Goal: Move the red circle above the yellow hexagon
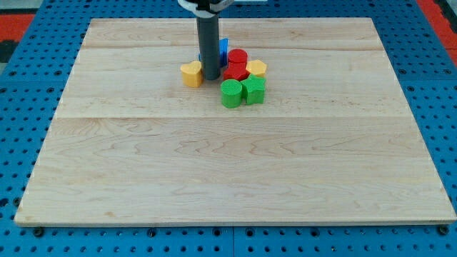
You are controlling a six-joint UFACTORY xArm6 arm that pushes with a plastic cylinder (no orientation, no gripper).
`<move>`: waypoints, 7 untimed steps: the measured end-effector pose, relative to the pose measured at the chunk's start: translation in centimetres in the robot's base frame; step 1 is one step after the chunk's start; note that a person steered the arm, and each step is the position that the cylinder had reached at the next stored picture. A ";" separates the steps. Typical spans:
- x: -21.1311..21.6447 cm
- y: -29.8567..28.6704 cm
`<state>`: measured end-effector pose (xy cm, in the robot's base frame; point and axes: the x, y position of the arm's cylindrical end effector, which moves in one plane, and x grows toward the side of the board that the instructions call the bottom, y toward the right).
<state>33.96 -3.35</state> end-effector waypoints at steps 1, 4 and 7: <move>-1.1 0.0; -3.9 1.1; -4.7 4.8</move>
<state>29.26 1.41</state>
